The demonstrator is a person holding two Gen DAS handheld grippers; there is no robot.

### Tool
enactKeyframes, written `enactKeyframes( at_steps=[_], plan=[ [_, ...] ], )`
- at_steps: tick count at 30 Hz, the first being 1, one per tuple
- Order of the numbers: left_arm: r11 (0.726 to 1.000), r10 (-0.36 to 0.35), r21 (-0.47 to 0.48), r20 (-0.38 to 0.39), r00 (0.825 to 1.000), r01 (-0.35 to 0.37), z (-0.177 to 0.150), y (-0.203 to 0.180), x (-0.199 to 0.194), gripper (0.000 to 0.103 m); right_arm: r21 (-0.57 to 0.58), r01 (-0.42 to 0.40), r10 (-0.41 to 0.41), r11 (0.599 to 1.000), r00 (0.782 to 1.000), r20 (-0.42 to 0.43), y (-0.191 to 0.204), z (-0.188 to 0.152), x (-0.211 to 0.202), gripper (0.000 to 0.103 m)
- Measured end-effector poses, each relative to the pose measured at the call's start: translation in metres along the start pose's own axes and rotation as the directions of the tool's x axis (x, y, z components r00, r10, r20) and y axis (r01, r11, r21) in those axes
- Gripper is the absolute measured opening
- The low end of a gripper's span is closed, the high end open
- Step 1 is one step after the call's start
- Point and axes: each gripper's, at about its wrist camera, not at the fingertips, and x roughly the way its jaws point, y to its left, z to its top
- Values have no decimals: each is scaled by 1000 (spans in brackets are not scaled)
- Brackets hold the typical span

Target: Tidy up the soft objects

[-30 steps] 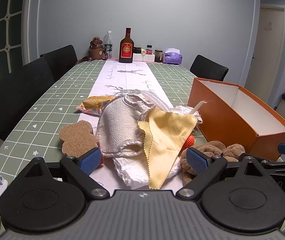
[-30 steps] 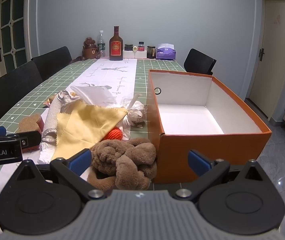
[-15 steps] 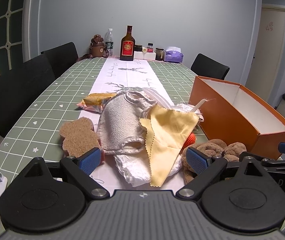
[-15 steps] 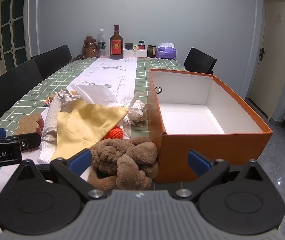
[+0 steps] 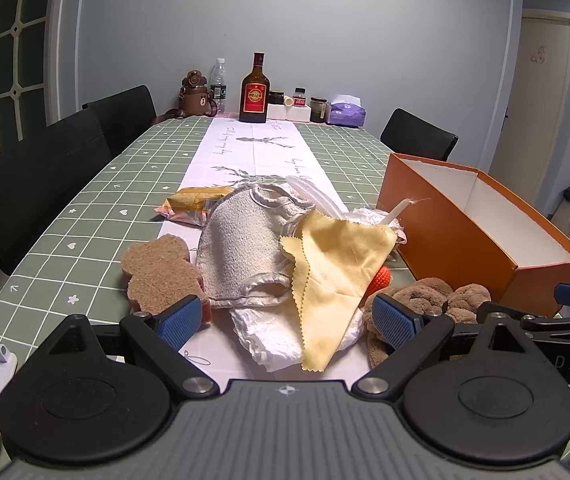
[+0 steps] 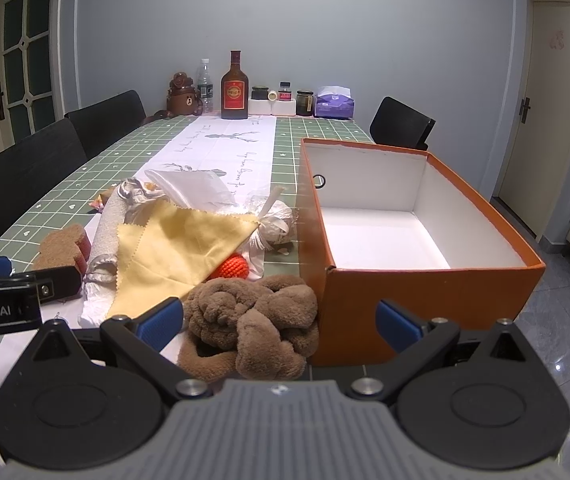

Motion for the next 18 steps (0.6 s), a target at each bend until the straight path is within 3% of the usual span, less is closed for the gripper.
enactKeyframes(
  at_steps=[5,11,15,18],
  plan=[
    [1000,-11,6,5,1000,11,-3,4,-4,103,-12,-33,33,999,999,28,3,-3,-4,100],
    [999,-32,15,-24,999,33,-11,10,-3,103,-27,-66,66,997,998,2,8,-9,2,100],
    [999,-31,4,-46,998,32,-17,16,0,85,-39,-110,110,993,994,-7,13,-12,6,100],
    [1000,-26,5,-61,998,26,-19,21,4,80,-79,-156,157,985,988,6,21,-11,7,92]
  ],
)
